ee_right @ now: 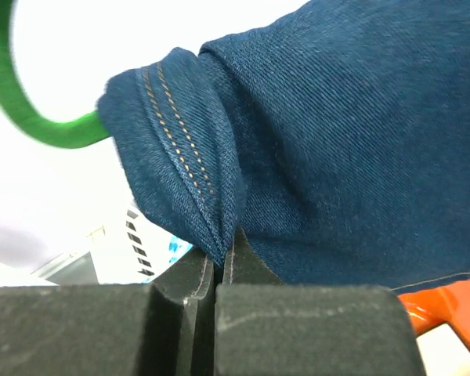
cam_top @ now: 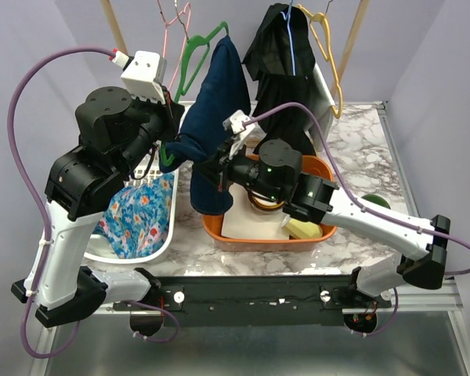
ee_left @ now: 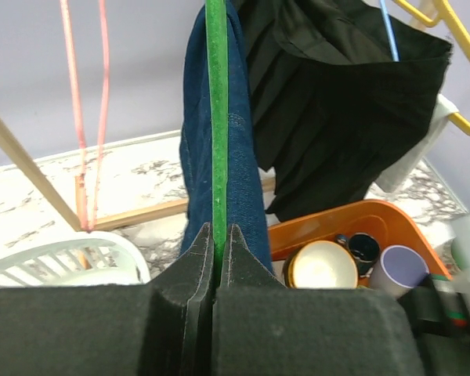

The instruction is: Remove the skirt from the hanger

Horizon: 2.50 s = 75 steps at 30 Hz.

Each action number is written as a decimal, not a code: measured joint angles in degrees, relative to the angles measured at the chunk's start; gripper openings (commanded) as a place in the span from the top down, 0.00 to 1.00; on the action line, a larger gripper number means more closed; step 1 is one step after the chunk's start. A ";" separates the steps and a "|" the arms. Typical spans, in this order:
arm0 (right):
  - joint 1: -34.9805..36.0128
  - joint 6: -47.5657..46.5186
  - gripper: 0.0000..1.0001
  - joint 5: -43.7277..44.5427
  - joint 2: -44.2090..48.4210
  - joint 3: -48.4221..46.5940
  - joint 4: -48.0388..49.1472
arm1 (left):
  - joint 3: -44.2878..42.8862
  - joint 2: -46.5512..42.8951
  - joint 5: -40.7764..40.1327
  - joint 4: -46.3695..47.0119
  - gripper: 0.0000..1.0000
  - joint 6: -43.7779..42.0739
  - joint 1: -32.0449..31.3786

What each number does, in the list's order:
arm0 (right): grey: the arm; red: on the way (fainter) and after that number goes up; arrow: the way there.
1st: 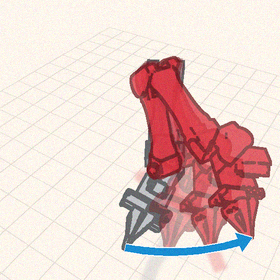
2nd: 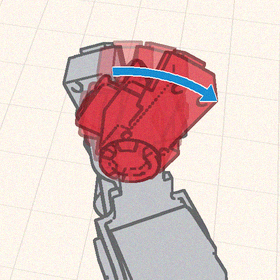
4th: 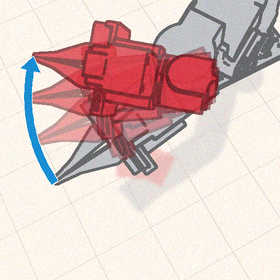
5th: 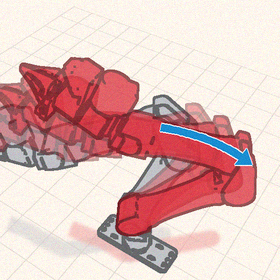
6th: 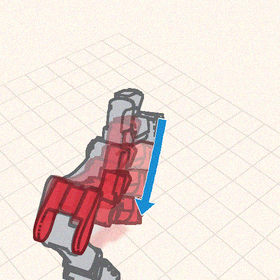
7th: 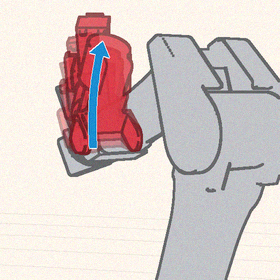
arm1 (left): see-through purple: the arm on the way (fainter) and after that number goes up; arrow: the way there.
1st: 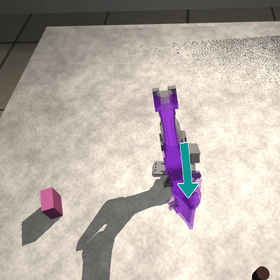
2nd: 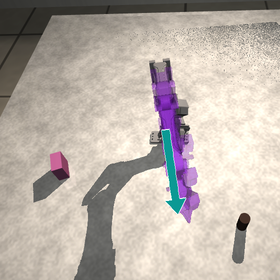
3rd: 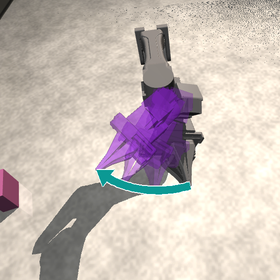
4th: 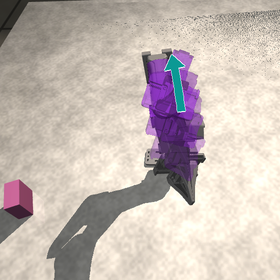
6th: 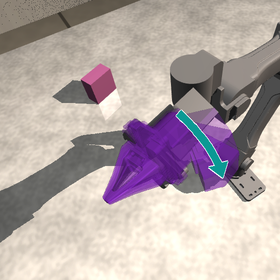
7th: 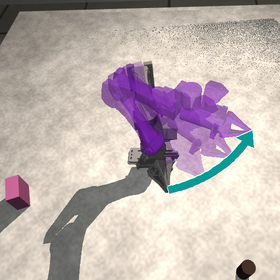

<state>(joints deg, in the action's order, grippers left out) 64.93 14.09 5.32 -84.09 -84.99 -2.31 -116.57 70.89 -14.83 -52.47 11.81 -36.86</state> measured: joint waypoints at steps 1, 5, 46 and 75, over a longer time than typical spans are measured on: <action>0.00 -0.11 0.99 0.00 0.66 0.44 0.09 | 0.00 0.00 -0.83 0.00 1.00 -0.22 -0.02; 0.00 -1.07 0.99 0.96 4.68 2.64 0.33 | 0.00 0.00 -3.93 0.04 1.00 -1.46 -0.22; -0.20 -22.64 0.99 -21.57 32.74 9.31 11.85 | -3.61 -3.39 -23.50 14.95 1.00 -15.19 -0.04; -0.11 10.25 0.99 -16.02 -18.53 -22.84 20.94 | -3.45 -15.13 -3.54 20.28 1.00 0.02 0.00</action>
<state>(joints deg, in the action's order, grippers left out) 64.82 24.34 -10.70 -102.63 -107.83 18.63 -120.03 55.77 -18.37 -32.18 11.84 -36.86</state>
